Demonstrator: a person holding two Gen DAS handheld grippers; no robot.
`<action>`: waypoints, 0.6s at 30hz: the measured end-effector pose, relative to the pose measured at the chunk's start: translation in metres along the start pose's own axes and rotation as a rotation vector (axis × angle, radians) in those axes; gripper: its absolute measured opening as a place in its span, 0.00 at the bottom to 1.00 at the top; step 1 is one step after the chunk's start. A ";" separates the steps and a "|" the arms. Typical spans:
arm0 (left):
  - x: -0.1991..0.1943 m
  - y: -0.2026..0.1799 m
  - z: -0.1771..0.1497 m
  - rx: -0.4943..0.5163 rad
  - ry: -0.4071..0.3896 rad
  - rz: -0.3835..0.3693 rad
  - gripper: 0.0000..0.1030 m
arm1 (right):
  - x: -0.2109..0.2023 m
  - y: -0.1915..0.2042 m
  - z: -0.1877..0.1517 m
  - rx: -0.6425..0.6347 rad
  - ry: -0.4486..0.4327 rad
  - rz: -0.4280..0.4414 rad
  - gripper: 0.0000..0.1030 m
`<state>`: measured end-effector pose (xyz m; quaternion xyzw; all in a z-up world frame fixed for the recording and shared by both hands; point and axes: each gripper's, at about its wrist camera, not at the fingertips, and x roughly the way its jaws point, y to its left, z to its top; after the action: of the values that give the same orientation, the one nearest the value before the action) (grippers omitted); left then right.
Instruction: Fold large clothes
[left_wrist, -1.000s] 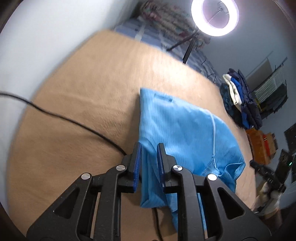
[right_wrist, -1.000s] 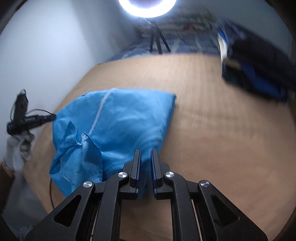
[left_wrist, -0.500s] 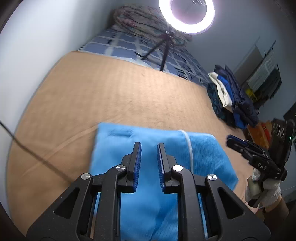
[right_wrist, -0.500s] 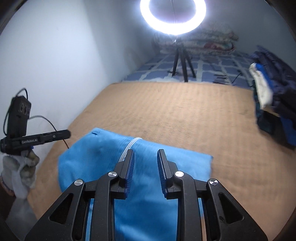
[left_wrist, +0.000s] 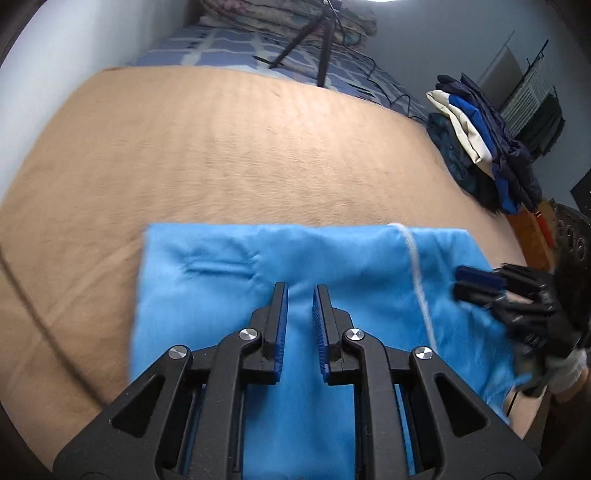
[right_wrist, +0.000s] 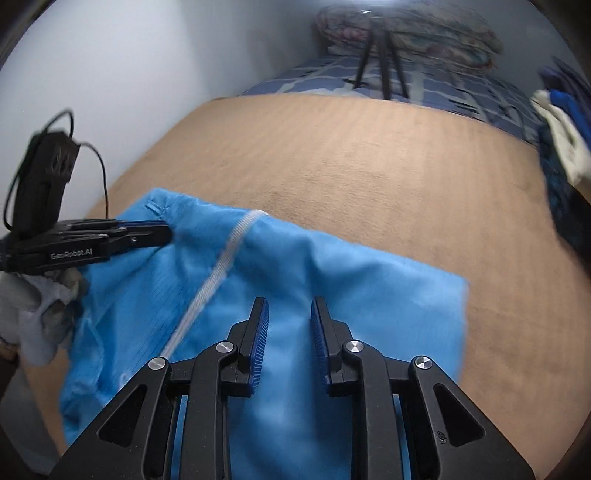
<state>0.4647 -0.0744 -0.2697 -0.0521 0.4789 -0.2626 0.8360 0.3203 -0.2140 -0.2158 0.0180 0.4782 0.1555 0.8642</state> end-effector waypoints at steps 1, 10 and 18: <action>-0.007 0.003 -0.005 0.000 -0.006 0.014 0.15 | -0.007 -0.003 -0.006 -0.003 0.001 -0.012 0.20; -0.074 0.044 -0.078 -0.064 0.011 0.118 0.15 | -0.062 -0.034 -0.111 0.086 0.056 -0.071 0.20; -0.209 0.033 -0.118 -0.135 -0.174 0.037 0.15 | -0.146 0.010 -0.127 0.000 -0.066 -0.088 0.20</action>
<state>0.2955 0.0753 -0.1820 -0.1224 0.4220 -0.2088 0.8737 0.1396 -0.2617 -0.1632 0.0020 0.4497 0.1169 0.8855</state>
